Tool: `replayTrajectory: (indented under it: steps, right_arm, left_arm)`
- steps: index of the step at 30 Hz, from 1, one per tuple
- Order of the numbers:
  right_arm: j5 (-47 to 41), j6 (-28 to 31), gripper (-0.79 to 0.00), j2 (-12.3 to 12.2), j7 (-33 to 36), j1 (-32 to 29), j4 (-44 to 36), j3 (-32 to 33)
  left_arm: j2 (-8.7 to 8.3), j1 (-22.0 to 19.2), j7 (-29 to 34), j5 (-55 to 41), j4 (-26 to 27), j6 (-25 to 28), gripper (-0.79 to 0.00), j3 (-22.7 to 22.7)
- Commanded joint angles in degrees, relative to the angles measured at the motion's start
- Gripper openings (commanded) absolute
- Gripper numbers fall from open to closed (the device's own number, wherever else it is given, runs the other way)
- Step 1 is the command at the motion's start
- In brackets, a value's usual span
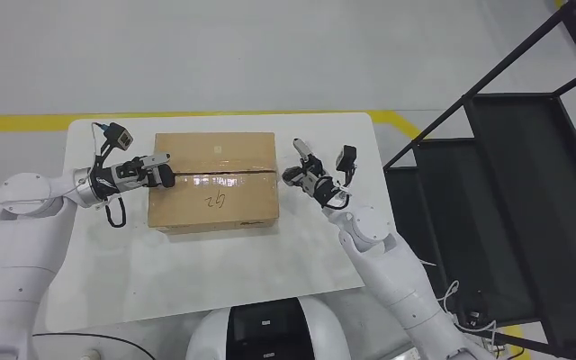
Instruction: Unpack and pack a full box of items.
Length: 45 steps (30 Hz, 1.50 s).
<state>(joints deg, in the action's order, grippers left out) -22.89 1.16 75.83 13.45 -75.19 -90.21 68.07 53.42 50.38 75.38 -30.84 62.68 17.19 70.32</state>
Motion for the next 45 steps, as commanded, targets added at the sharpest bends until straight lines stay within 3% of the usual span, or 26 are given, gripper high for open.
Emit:
replayTrajectory:
  steps: [1, 15, 25, 45]
  right_arm:
    - [0.46, 0.02, 0.0, 0.07, 0.32, 0.62, 0.31, -0.24]
    - [4.54, 0.12, 0.0, 1.0, 2.1, 5.62, 3.57, -4.36]
    - [7.29, -0.54, 0.0, 1.39, 3.68, 7.18, 3.33, -6.21]
    - [14.94, -0.48, 0.0, 3.07, 6.45, 14.42, 8.3, -12.69]
  left_arm:
    - [0.0, 0.0, 0.0, 0.0, 0.0, 0.0, 0.0, 0.0]
    - [0.0, 0.0, 0.0, 0.0, 0.0, 0.0, 0.0, 0.0]
    - [-0.13, 1.91, -3.74, 2.06, 2.73, -0.96, 0.0, 0.47]
    - [0.14, 1.77, -4.17, 3.69, 1.72, -1.91, 0.0, -0.38]
